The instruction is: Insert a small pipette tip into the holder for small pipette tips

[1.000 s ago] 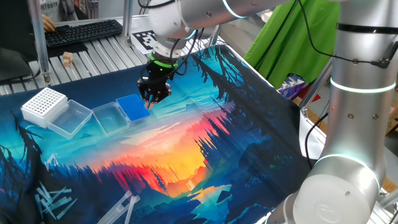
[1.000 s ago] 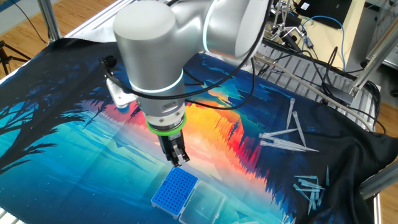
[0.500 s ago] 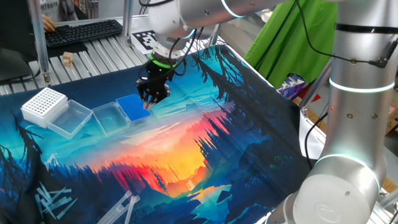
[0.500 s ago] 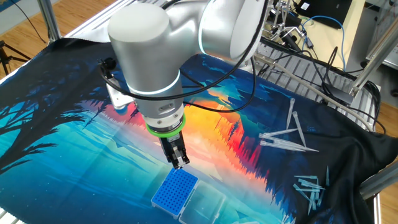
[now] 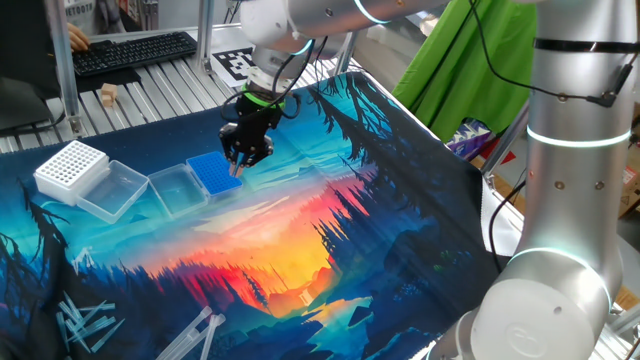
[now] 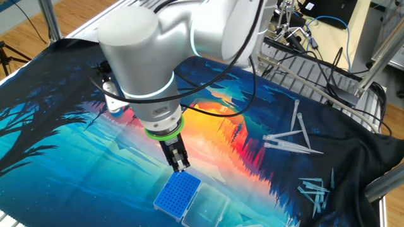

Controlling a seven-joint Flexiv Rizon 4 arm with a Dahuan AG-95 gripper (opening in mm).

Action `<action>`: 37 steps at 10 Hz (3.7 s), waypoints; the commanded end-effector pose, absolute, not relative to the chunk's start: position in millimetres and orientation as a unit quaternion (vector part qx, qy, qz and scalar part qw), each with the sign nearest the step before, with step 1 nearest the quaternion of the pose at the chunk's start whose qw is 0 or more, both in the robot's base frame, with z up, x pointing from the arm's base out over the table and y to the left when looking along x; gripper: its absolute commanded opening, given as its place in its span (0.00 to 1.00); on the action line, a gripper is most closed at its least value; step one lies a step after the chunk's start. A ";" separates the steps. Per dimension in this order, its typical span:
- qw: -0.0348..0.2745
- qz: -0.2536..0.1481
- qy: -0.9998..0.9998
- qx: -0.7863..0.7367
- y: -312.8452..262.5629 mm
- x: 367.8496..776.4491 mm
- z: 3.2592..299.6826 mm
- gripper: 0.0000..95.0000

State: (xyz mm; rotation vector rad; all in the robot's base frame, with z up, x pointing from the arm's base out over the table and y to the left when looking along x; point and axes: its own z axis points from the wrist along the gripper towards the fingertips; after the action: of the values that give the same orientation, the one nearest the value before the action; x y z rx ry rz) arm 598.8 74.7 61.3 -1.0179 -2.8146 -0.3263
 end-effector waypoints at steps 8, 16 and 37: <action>0.093 -0.141 -0.867 -0.469 81.8 594.0 65.2 0.00; 0.090 -0.156 -0.832 -0.525 99.3 599.0 61.8 0.00; 0.113 -0.184 -0.788 -0.576 94.2 612.4 61.8 0.00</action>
State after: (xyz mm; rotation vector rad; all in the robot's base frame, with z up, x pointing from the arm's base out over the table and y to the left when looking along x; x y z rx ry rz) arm 612.8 93.6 62.0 -1.6936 -2.3102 -0.5410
